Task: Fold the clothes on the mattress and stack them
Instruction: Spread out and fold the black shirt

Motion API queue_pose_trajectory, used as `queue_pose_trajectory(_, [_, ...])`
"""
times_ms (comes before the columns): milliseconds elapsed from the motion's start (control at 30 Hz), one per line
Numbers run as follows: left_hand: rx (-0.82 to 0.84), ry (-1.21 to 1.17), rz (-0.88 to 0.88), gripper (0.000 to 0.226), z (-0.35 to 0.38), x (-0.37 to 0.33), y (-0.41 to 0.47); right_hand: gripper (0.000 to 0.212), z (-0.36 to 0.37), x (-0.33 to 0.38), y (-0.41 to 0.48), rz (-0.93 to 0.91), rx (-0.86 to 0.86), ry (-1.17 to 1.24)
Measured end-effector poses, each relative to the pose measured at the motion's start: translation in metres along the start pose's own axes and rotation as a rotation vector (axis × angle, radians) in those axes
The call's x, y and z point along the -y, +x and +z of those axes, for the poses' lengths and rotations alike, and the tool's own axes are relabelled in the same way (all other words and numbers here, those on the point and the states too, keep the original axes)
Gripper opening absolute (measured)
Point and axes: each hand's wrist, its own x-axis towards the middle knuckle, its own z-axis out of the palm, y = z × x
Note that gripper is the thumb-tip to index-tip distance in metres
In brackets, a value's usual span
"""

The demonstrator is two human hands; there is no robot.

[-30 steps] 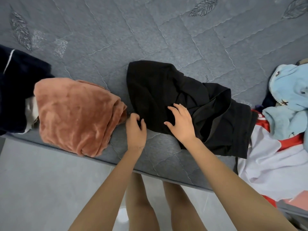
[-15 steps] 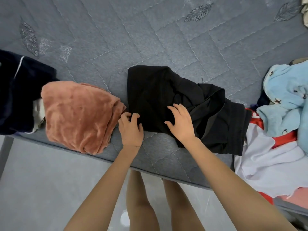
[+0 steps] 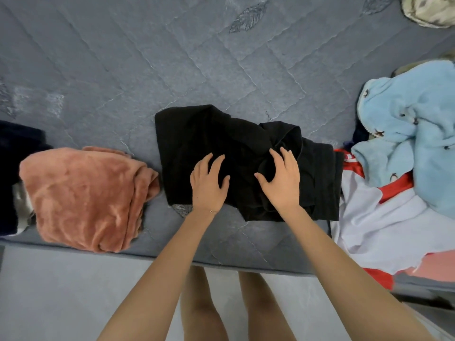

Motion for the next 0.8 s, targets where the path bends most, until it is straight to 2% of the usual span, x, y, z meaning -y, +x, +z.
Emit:
queue_pose_trajectory(200, [0.055, -0.018, 0.095, 0.057, 0.017, -0.025, 0.011, 0.070, -0.009, -0.018, 0.008, 0.134, -0.124, 0.223])
queue_pose_trajectory(367, [0.130, -0.158, 0.120, 0.060, 0.030, -0.045, 0.022, 0.080, -0.015, -0.033, 0.016, 0.289, -0.126, 0.414])
queue_pose_trajectory(467, [0.198, -0.265, 0.045, 0.061, 0.035, -0.056, 0.027, 0.069, -0.016, -0.035, 0.019, 0.447, -0.073, 0.555])
queue_pose_trajectory(600, [0.251, -0.341, -0.093, 0.051, 0.039, -0.065, 0.034, 0.033, -0.011, -0.033, 0.016, 0.433, -0.026, 0.566])
queue_pose_trajectory(700, [0.358, -0.472, -0.231, 0.049, 0.041, -0.068, 0.037, 0.027, -0.009, -0.023, 0.013, 0.377, 0.064, 0.711])
queue_pose_trajectory(800, [0.415, -0.544, -0.310, 0.050, 0.043, -0.065, 0.042, 0.029, -0.005, -0.013, 0.011, 0.310, 0.079, 0.690])
